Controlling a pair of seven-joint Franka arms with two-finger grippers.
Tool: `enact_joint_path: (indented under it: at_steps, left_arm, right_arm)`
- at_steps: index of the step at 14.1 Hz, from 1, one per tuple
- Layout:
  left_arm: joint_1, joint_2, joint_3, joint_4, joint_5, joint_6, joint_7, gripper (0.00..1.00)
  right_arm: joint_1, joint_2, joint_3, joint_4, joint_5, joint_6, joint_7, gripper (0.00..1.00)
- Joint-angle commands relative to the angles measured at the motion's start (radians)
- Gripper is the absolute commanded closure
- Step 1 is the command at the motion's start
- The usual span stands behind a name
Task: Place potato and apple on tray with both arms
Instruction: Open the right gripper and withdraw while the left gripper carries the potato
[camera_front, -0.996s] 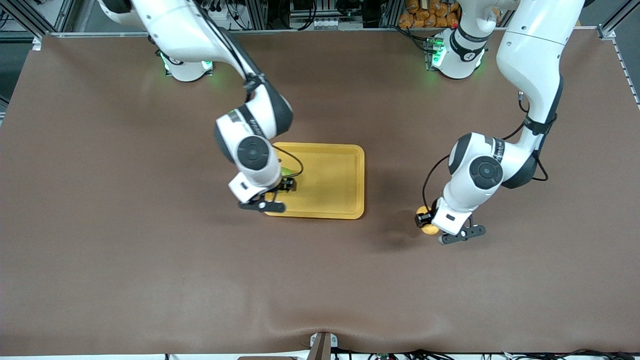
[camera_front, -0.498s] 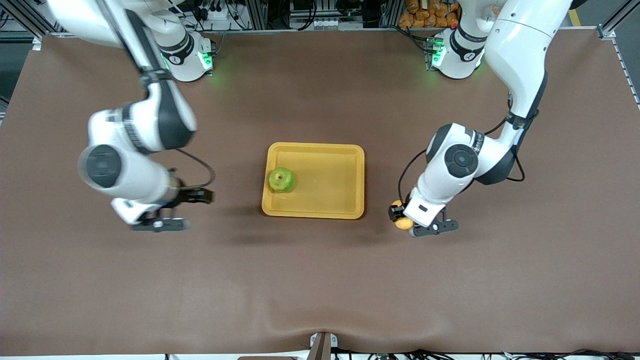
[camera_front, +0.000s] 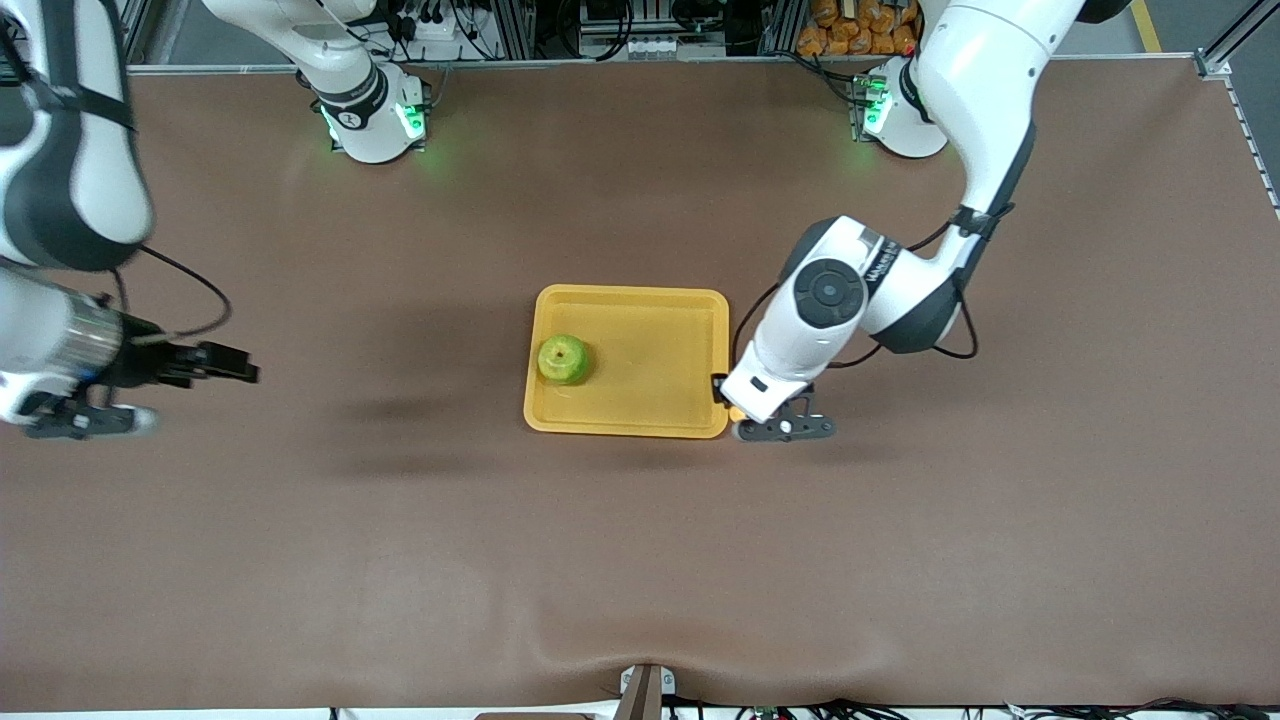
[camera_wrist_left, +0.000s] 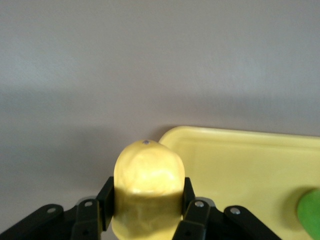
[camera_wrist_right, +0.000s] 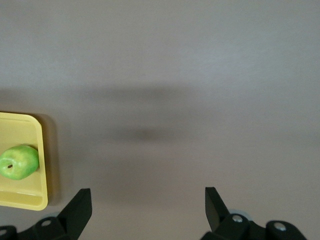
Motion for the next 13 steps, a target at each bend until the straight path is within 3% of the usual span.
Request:
enact_joint_path:
  at_steps: [1,6,8,13]
  left_arm:
    - [-0.053,0.037,0.018,0.033,0.022,-0.018,-0.036,0.97]
    - [-0.105,0.096,0.024,0.098,0.023,-0.024,-0.086,0.97]
    - [-0.136,0.12,0.029,0.099,0.023,-0.024,-0.087,0.97]
    - [-0.153,0.134,0.035,0.096,0.022,-0.038,-0.098,0.95]
  right_arm:
    - [-0.017,-0.114,0.016,-0.041,-0.014,-0.028,-0.004,0.0]
    - [0.026,-0.228,0.026,-0.041,-0.091,-0.146,0.191,0.0]
    - [0.052,-0.234,-0.002,-0.034,-0.092,-0.171,0.191,0.0]
    - [-0.004,-0.233,0.01,0.033,-0.092,-0.255,0.18,0.0]
